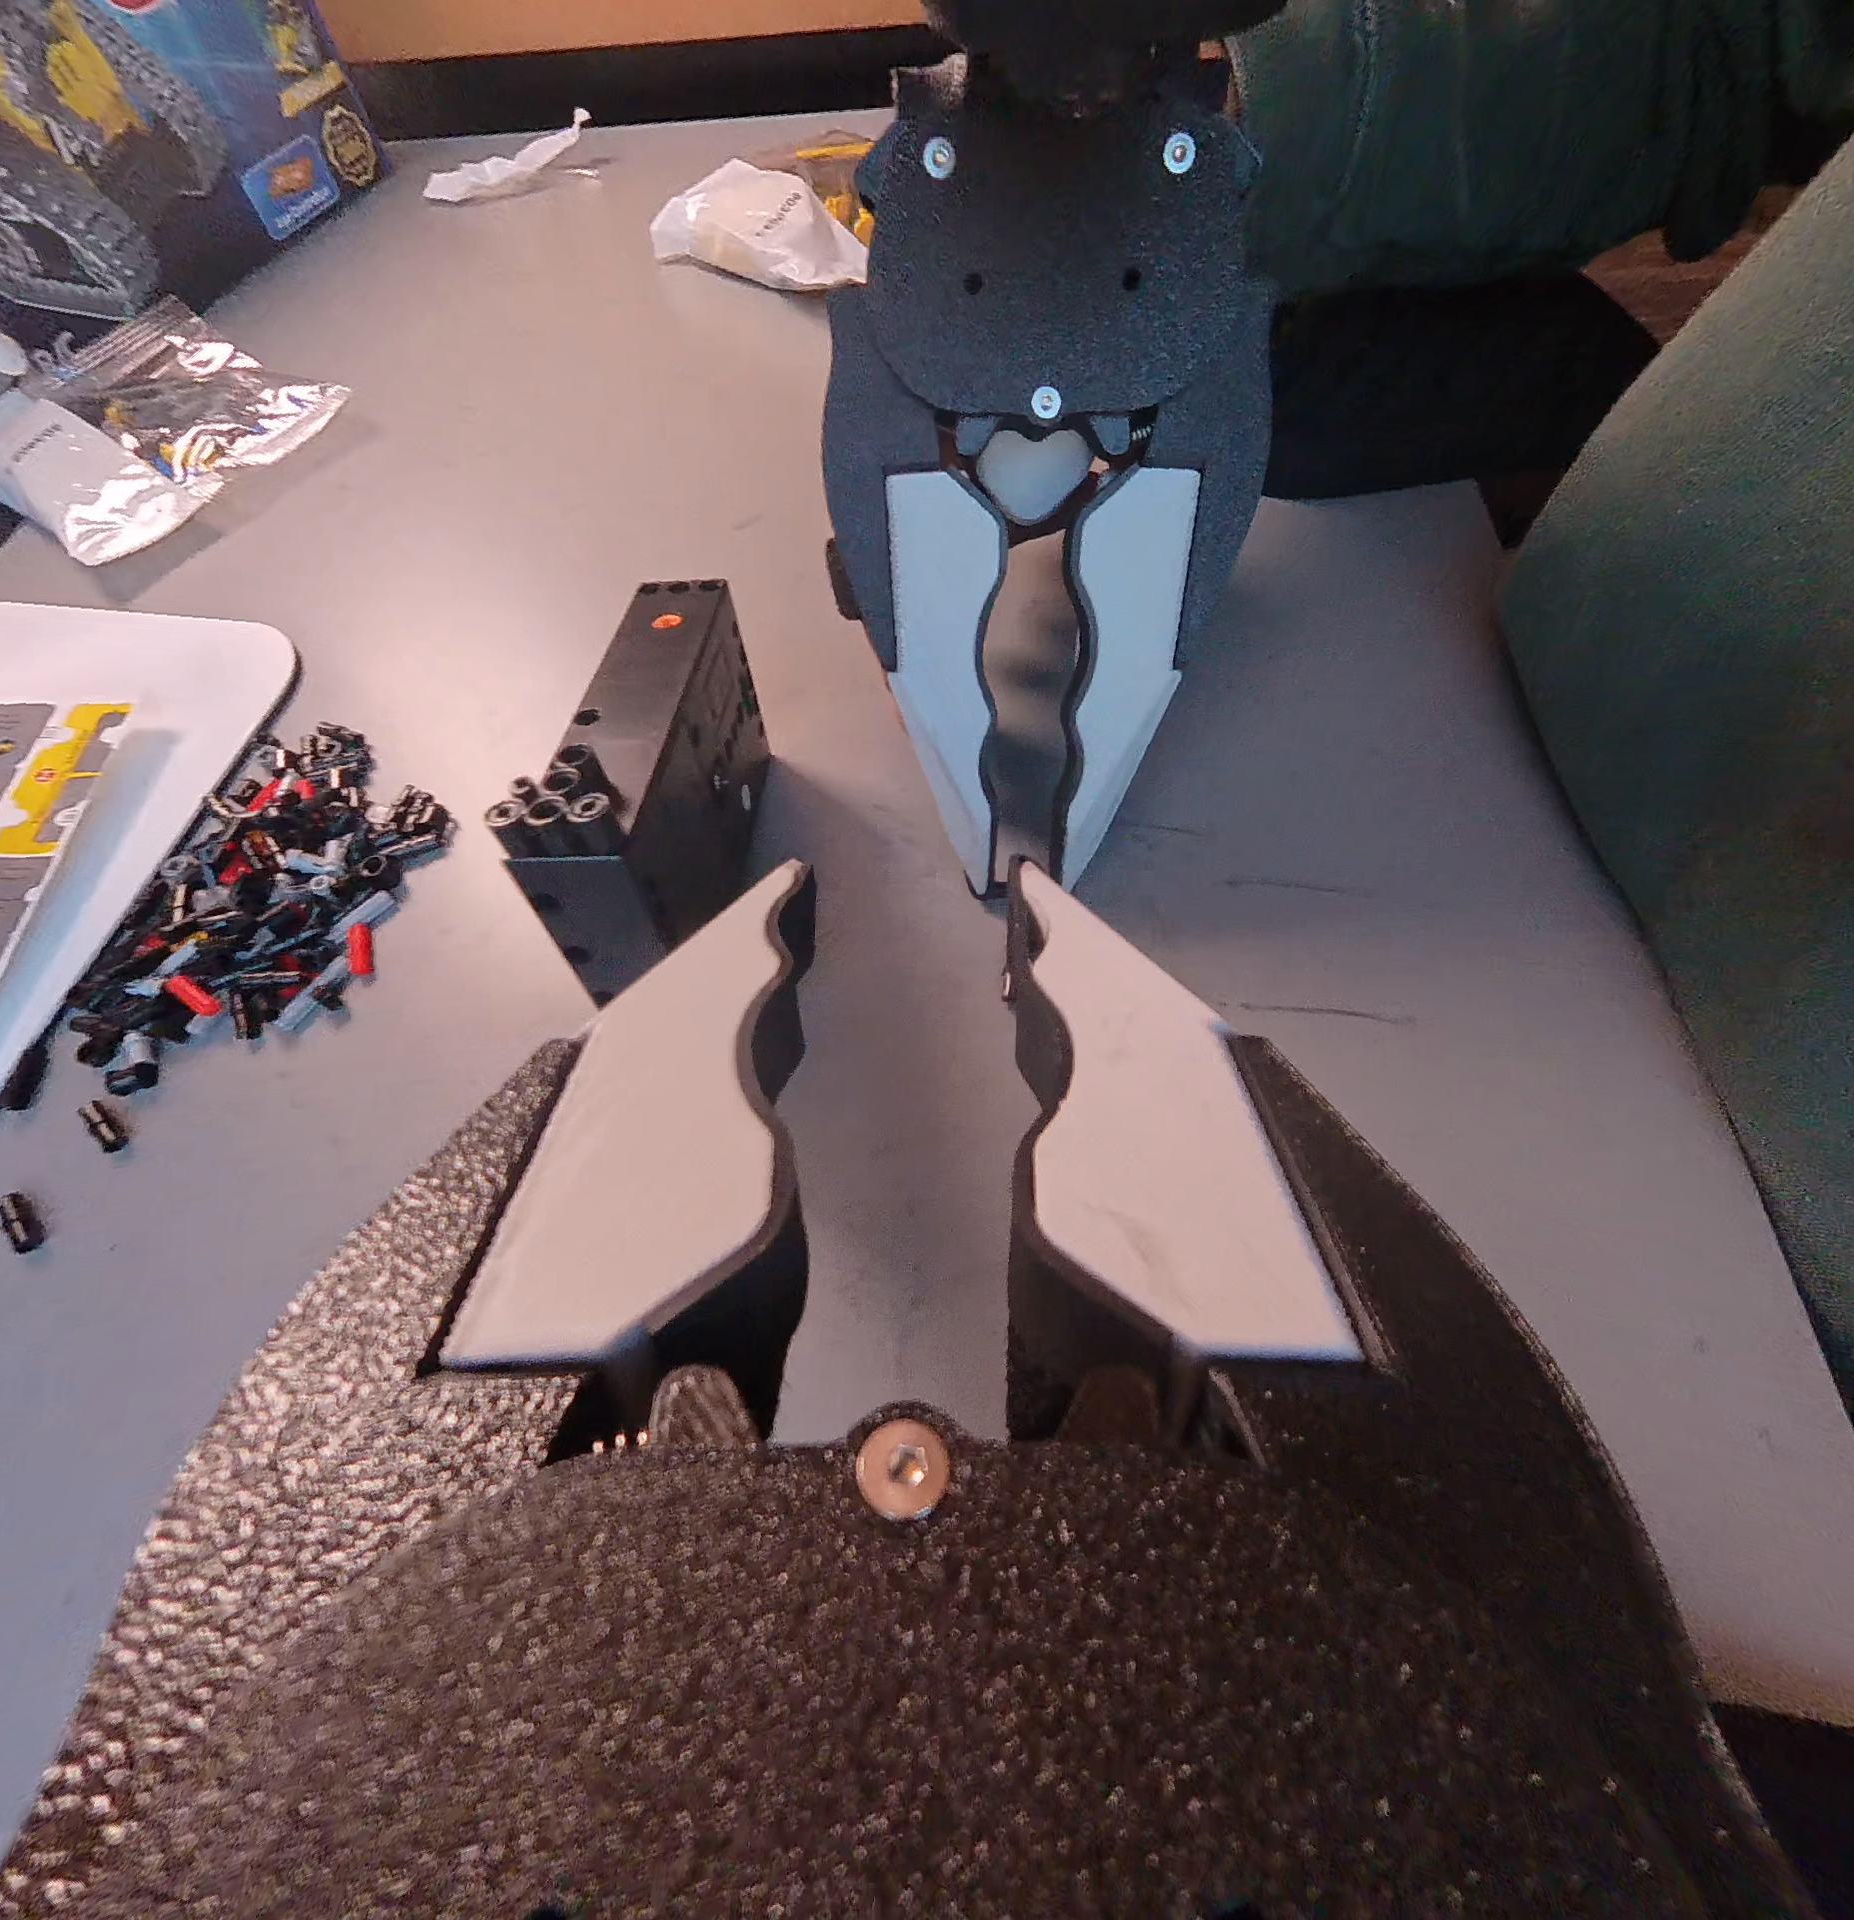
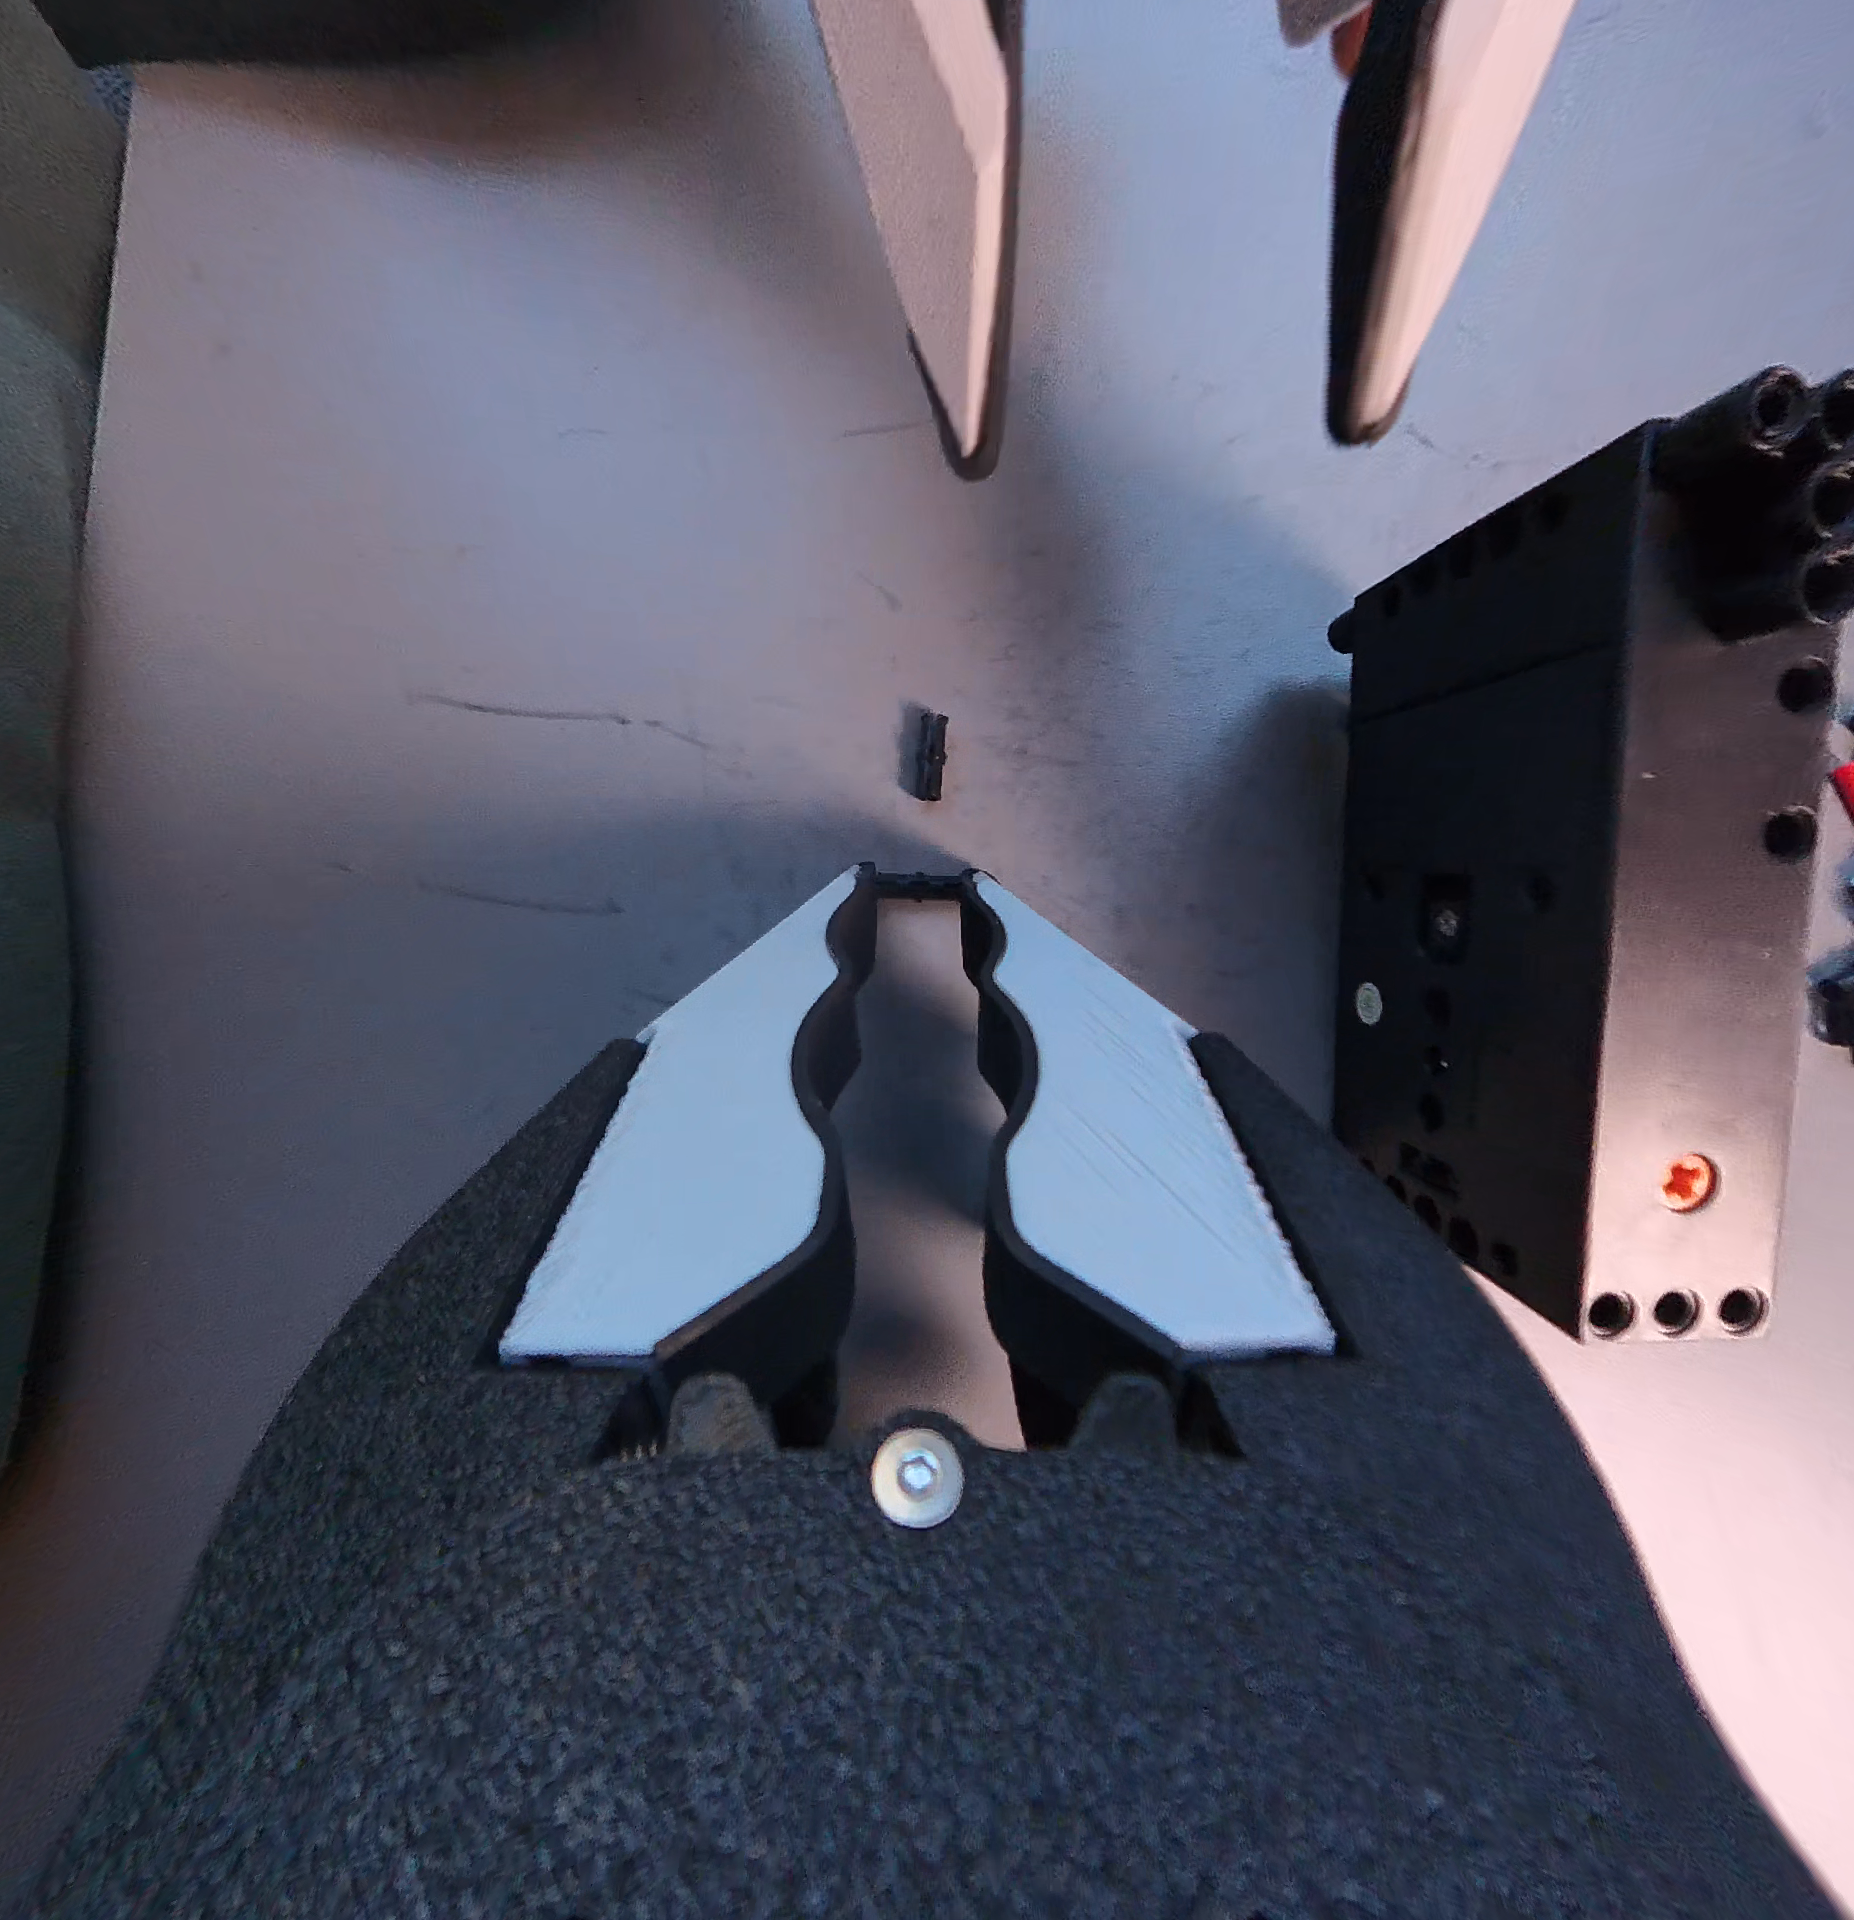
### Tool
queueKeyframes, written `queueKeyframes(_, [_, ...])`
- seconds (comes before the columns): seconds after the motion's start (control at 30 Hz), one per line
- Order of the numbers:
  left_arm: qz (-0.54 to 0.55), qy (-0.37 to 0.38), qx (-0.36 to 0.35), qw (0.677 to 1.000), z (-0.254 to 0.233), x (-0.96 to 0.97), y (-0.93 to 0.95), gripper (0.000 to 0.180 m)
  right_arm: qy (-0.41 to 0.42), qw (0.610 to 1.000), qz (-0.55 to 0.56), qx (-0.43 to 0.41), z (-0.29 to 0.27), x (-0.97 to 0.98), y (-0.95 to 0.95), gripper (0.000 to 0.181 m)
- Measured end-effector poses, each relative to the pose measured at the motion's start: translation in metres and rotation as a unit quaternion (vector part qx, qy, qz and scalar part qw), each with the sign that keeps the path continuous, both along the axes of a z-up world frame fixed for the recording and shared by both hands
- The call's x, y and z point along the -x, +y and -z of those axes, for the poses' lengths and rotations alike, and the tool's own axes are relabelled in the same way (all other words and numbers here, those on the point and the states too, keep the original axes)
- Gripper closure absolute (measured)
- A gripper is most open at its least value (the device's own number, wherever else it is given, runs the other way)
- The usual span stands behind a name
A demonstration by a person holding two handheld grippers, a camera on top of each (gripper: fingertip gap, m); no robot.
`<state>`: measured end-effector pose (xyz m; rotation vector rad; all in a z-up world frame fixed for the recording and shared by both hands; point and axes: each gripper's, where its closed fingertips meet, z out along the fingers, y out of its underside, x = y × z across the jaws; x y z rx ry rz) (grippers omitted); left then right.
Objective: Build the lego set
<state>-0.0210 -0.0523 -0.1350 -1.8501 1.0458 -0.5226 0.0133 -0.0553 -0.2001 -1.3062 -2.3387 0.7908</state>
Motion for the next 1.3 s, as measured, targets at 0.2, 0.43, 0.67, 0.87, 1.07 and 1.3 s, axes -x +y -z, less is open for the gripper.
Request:
queueKeyframes(0.2, [0.014,0.002,-0.072,0.997,-0.011,-0.024,-0.003,0.148,0.111,0.969,0.068,0.21,-0.057,0.007,0.0,0.167])
queueKeyframes(0.43, [0.003,0.0,-0.237,0.972,-0.071,-0.048,-0.001,0.158,0.195,0.773,0.075,0.599,-0.157,-0.015,0.001,0.168])
queueKeyframes(0.67, [0.002,0.037,-0.296,0.955,-0.088,-0.068,-0.002,0.172,0.187,0.71,0.06,0.676,-0.165,-0.022,-0.01,0.167])
queueKeyframes(0.87, [-0.011,0.094,-0.273,0.957,-0.077,-0.066,0.003,0.173,0.184,0.741,0.077,0.641,-0.155,-0.02,-0.005,0.167])
queueKeyframes(1.07, [-0.032,0.137,-0.258,0.956,-0.063,-0.058,0.011,0.175,0.21,0.845,0.125,0.476,-0.136,-0.015,0.005,0.164])
queueKeyframes(1.3, [-0.047,0.139,-0.202,0.968,-0.045,-0.044,0.018,0.172,0.242,0.815,0.158,0.503,-0.14,-0.02,0.026,0.167])
